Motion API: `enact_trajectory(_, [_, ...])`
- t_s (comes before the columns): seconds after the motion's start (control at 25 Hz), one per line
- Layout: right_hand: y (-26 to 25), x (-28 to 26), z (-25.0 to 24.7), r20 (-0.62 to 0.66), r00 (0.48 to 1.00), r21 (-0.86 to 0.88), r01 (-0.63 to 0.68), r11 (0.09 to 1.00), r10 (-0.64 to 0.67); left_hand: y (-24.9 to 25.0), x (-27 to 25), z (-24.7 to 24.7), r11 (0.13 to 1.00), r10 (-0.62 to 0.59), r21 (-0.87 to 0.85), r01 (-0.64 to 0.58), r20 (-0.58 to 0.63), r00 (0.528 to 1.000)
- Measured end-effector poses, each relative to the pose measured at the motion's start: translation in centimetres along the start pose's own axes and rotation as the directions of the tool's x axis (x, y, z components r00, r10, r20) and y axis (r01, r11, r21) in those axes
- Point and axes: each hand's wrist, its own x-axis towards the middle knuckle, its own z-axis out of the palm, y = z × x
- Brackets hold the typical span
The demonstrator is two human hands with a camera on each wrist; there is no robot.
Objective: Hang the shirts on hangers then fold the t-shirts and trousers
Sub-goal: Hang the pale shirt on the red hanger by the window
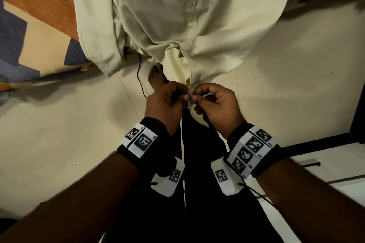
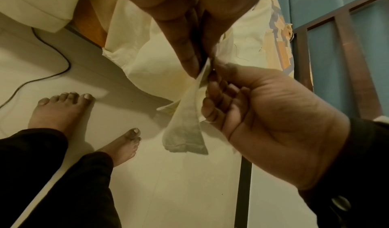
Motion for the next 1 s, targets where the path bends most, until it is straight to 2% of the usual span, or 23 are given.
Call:
enact_trajectory(0.12, [-0.6, 0.8, -0.5, 0.134, 0.991, 0.021, -0.016, 1.0, 0.013, 0.1, 1.1, 0.5, 1.0, 0.021, -0.02, -0.022, -0.063, 0.998])
enact_trajectory(0.24, [-1.7, 1.6, -1.8, 0.161, 0.987, -0.022, -0.001, 1.0, 0.005, 1.6, 2.5, 0.5, 0.995, 0.087, 0.05, -0.086, -0.013, 0.996])
enact_trajectory(0.36, [-4.2, 3.9, -4.9, 0.079, 0.985, -0.269, 0.171, 0.948, -0.155, 3.9, 5.9, -1.8, 0.966, 0.191, 0.181, -0.184, -0.022, 0.981])
enact_trajectory(0.44, [-7.9, 6.5, -6.9, 0.039, 0.958, -0.368, 0.279, 0.887, -0.285, 6.0, 9.6, -4.7, 0.893, 0.343, 0.35, -0.283, -0.121, 0.932])
enact_trajectory(0.52, [-12.5, 9.9, -8.1, 0.054, 0.903, -0.453, 0.402, 0.796, -0.426, 8.2, 14.3, -7.3, 0.76, 0.495, 0.564, -0.324, -0.18, 0.85])
enact_trajectory(0.56, [-15.2, 11.8, -8.4, 0.078, 0.863, -0.519, 0.463, 0.719, -0.499, 9.5, 16.7, -8.5, 0.709, 0.528, 0.642, -0.292, -0.208, 0.823])
enact_trajectory(0.6, [-17.8, 13.6, -8.6, 0.119, 0.824, -0.586, 0.509, 0.631, -0.555, 10.5, 19.1, -9.4, 0.684, 0.528, 0.686, -0.248, -0.232, 0.817])
enact_trajectory(0.68, [-22.4, 17.0, -8.5, 0.22, 0.775, -0.691, 0.552, 0.466, -0.592, 12.2, 23.2, -11.0, 0.662, 0.466, 0.732, -0.16, -0.234, 0.854])
enact_trajectory(0.8, [-26.5, 20.3, -7.9, 0.289, 0.76, -0.777, 0.541, 0.321, -0.582, 13.1, 25.7, -11.8, 0.601, 0.372, 0.792, -0.109, -0.157, 0.915])
enact_trajectory(0.92, [-30.7, 23.7, -6.4, 0.329, 0.689, -0.832, 0.535, 0.147, -0.646, 15.3, 27.6, -13.9, 0.588, 0.384, 0.8, -0.117, -0.149, 0.911])
enact_trajectory(0.96, [-31.9, 24.7, -6.2, 0.331, 0.67, -0.841, 0.529, 0.115, -0.664, 16.3, 28.5, -14.9, 0.6, 0.381, 0.79, -0.129, -0.14, 0.914])
enact_trajectory(1.0, [-32.9, 25.4, -6.0, 0.313, 0.685, -0.855, 0.505, 0.119, -0.658, 17.2, 29.7, -15.8, 0.605, 0.356, 0.786, -0.124, -0.128, 0.926])
